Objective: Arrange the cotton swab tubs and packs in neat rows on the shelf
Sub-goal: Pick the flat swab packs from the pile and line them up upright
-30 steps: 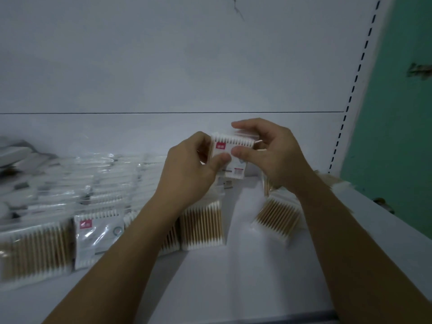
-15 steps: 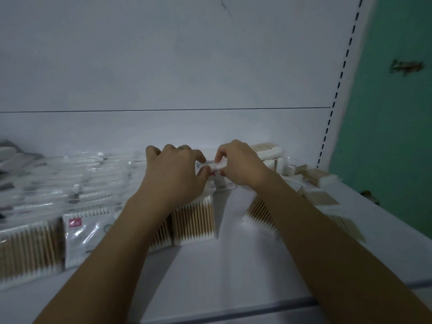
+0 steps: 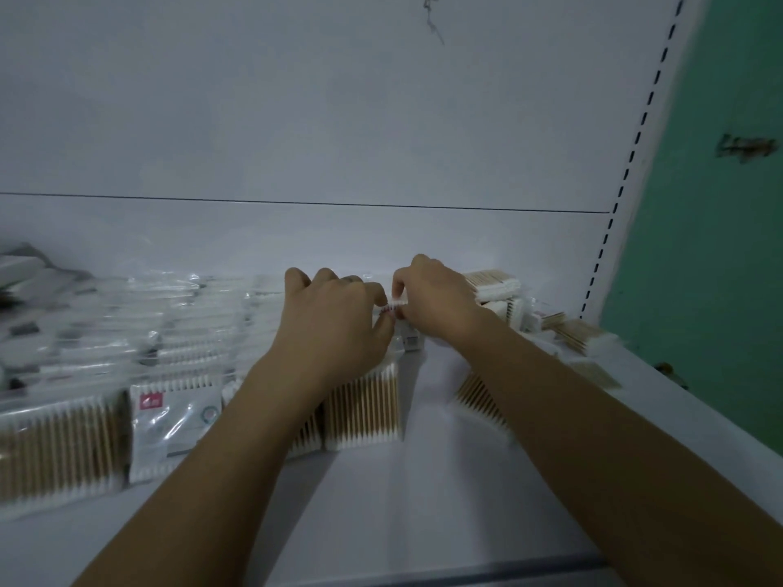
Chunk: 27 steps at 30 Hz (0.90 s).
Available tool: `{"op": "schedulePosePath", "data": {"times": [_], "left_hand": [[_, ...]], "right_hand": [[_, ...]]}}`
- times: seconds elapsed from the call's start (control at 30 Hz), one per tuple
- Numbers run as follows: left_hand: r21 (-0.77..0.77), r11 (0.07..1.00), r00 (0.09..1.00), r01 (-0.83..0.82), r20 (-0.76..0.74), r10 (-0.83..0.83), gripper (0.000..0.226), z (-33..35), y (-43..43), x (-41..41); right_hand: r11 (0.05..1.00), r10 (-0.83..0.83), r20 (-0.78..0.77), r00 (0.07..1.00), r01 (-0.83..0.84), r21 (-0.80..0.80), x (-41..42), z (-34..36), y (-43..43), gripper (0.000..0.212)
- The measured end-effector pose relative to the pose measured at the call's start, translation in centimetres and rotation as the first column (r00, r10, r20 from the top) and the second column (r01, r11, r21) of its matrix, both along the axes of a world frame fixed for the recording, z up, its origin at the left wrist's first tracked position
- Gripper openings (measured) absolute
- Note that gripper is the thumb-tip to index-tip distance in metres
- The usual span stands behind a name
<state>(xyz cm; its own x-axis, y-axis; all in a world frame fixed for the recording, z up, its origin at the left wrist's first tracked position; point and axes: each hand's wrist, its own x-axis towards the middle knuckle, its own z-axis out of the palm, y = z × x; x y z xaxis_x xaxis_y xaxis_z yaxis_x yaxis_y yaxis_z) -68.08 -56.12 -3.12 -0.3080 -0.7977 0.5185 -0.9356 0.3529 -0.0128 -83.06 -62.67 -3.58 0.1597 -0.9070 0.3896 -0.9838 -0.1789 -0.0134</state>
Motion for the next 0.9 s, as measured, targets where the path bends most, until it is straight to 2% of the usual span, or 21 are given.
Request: {"op": "schedulePosePath", "data": {"times": [0.07,0.13,0.23,0.3,0.4,0.5,0.57,0.63,0.7,0.8,0.9], "left_hand": [[-0.009,1.000,1.000,0.017,-0.002,-0.017,0.038,0.1,0.2,-0.2],[-0.024,0.999,0.999,0.042,-0.011,-0.043,0.038,0.2,0.3,-0.5],[-0.045,0.996,0.997,0.079,-0.013,-0.079,0.038,0.2,0.6,-0.9],[-0.034,0.995,0.995,0.098,0.005,-0.098,0.039,0.3,0.5,-1.5],[-0.032,0.992,0.992,0.119,0.034,-0.118,0.041,0.6,0.5,-2.8],[-0.043,0.991,0.991,0.124,0.054,-0.122,0.041,1.2,0.7,-4.0],[-0.045,0.991,0.992,0.125,0.034,-0.124,0.040,1.4,0.7,-4.8],[-0.046,0.990,0.991,0.133,0.000,-0.133,0.038,1.3,0.8,-5.4],[-0.048,0.991,0.991,0.125,-0.032,-0.127,0.037,1.2,0.9,-5.8],[-0.035,0.996,0.992,0.087,-0.086,-0.090,0.038,1.1,0.7,-6.1],[-0.017,0.998,0.985,0.060,-0.160,-0.062,0.046,1.5,0.4,-6.5]], "right_hand": [[1.000,0.004,-0.042,0.999,-0.004,0.004,-0.3,0.0,0.3,0.033],[1.000,-0.004,-0.017,1.000,0.004,0.003,-1.0,1.0,1.2,0.044],[0.996,-0.082,0.062,0.995,0.084,-0.020,-3.5,3.3,2.9,0.044],[0.989,-0.150,0.023,0.988,0.150,-0.012,-5.5,4.4,3.5,0.045],[0.966,-0.241,-0.058,0.969,0.245,0.086,-7.2,4.5,3.0,0.062],[0.925,-0.322,-0.029,0.946,0.321,0.205,-7.7,3.8,1.6,0.073],[0.912,-0.332,-0.020,0.943,0.327,0.249,-8.1,3.4,1.0,0.067],[0.924,-0.320,-0.002,0.947,0.313,0.222,-8.7,3.4,0.7,0.051],[0.946,-0.303,0.091,0.949,0.287,0.150,-9.5,4.1,0.7,0.040],[0.982,-0.188,0.329,0.925,0.176,0.067,-10.4,5.6,1.5,0.033],[0.999,-0.047,0.615,0.787,0.054,0.007,-10.6,7.0,2.9,0.034]]}}
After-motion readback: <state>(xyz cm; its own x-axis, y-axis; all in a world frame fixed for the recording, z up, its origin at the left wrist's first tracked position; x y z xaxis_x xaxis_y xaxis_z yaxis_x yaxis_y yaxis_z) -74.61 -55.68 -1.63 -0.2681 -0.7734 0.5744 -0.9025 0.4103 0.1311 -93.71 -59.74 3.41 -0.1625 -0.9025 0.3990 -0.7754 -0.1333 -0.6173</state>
